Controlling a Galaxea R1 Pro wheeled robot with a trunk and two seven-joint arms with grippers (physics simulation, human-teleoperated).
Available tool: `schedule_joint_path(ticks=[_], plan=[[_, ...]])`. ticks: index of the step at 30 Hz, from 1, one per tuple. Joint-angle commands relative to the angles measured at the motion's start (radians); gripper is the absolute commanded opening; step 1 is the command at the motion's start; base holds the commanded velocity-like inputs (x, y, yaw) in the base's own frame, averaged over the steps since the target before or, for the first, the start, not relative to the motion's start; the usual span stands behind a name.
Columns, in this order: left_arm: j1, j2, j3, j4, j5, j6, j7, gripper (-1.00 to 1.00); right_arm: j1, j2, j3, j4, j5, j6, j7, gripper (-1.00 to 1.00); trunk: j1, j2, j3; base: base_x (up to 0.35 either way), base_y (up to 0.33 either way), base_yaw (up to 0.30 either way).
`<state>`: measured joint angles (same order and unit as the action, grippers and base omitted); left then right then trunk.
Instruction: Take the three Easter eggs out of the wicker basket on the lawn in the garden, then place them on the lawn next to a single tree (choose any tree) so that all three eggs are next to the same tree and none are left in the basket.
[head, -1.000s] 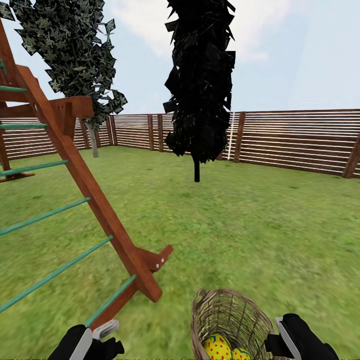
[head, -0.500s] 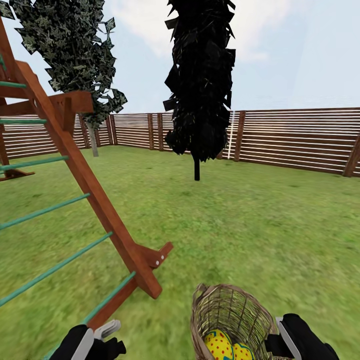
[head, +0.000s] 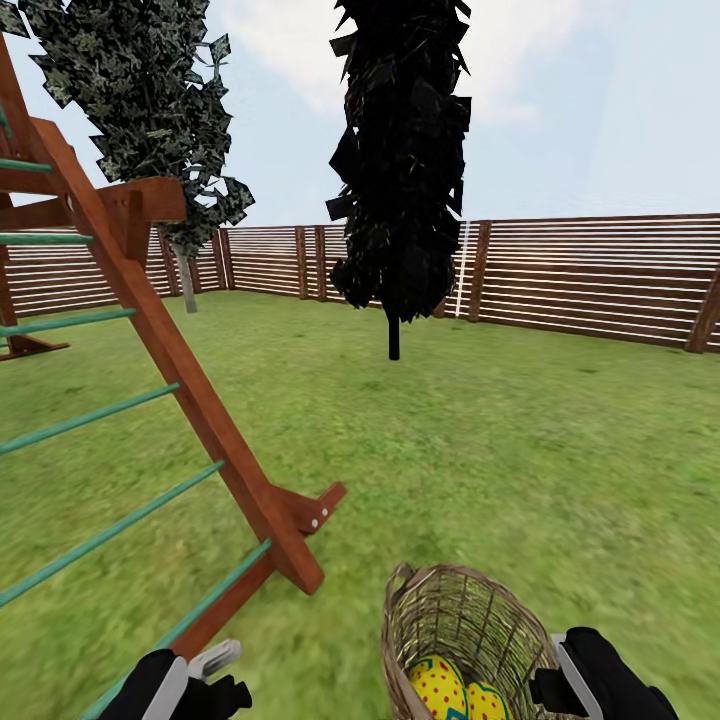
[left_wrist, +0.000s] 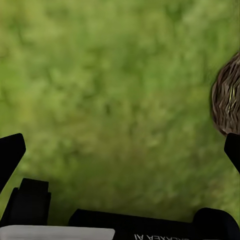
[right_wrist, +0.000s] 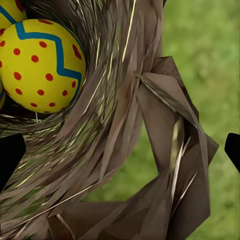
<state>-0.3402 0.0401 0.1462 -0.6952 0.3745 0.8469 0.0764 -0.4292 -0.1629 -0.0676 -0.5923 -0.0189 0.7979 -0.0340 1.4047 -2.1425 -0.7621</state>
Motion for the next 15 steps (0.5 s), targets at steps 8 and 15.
schedule_joint_path(ticks=[8, 15], plan=[[0.0, 0.0, 0.001, -0.001, 0.012, 0.004, 0.008, 1.0, 0.0, 0.0, -0.002, 0.0, -0.001, -0.009, -0.004, -1.0, 0.0, 0.0, -0.001, 0.0, 0.0, 0.0], [0.0, 0.0, 0.001, -0.001, 0.012, 0.005, 0.008, 1.0, 0.0, 0.0, -0.001, 0.0, -0.001, -0.009, -0.004, -1.0, 0.0, 0.0, -0.001, 0.0, 0.0, 0.0]])
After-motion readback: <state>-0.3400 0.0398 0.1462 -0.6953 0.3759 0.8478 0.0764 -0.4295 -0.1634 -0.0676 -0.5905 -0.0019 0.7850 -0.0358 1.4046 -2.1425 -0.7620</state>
